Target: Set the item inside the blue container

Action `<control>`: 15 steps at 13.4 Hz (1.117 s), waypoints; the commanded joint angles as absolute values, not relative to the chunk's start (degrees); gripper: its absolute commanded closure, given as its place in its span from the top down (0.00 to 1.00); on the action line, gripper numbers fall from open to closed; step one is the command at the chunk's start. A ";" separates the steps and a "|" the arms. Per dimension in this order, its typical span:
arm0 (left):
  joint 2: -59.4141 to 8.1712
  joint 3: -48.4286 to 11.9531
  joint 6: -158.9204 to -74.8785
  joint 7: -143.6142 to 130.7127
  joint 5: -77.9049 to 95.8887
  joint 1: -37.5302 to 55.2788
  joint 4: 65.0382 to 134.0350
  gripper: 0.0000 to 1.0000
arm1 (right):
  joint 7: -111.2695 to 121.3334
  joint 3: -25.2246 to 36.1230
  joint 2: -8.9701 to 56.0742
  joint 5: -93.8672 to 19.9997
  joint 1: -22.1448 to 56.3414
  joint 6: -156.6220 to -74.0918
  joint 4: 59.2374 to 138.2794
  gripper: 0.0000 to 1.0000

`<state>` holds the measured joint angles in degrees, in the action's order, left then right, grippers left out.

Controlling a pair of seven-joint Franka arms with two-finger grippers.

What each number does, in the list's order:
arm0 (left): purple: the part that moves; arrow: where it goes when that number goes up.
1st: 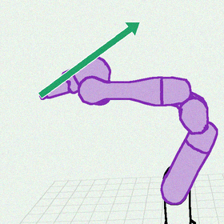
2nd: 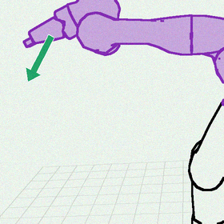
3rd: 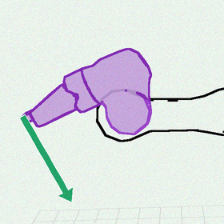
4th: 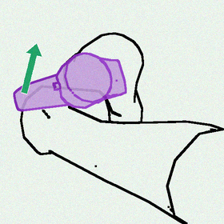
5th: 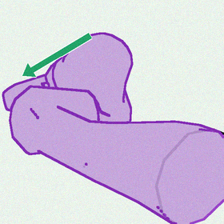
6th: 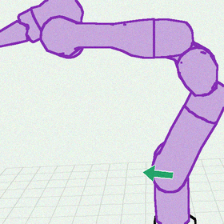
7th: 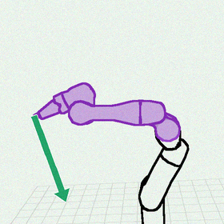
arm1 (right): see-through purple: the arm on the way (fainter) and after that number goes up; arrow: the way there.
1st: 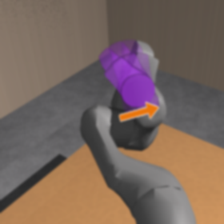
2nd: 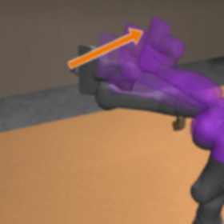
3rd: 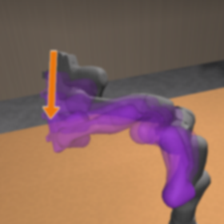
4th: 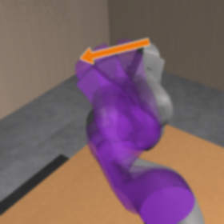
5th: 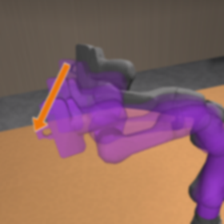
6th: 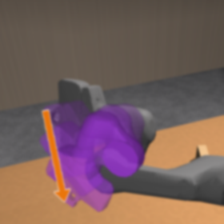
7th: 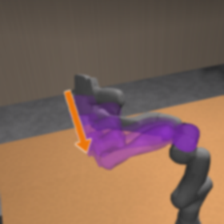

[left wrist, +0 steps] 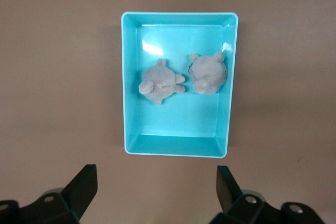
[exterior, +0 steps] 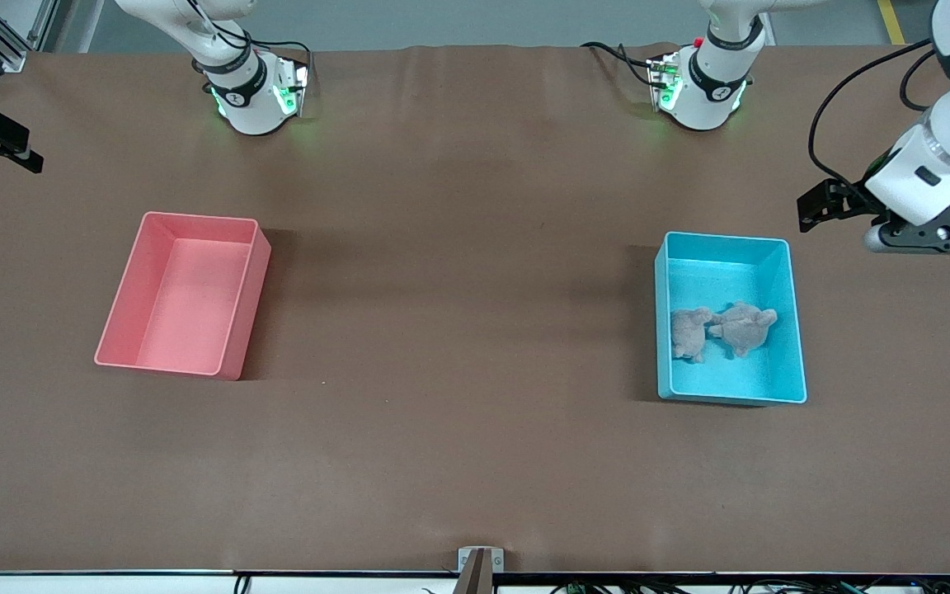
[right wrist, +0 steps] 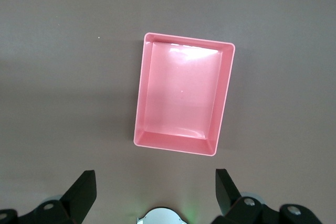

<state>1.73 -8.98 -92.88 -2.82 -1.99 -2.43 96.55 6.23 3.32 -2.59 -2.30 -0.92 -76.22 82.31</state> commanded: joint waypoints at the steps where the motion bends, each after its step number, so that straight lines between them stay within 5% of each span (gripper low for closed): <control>1: 0.62 -9.05 -90.53 -3.69 -1.93 -2.55 92.20 1.00 | 6.24 3.34 -3.16 -1.06 -1.14 -72.26 81.83 1.00; 15: 0.44 -7.47 -90.53 -0.26 2.26 -3.95 85.78 1.00 | 6.68 3.08 -3.43 -1.23 -1.05 -73.04 81.83 1.00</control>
<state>1.23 -7.72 -91.97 -0.68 -0.64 -3.16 87.77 6.23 3.48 -2.59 -2.02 -0.97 -72.95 81.57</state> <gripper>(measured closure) 0.000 0.000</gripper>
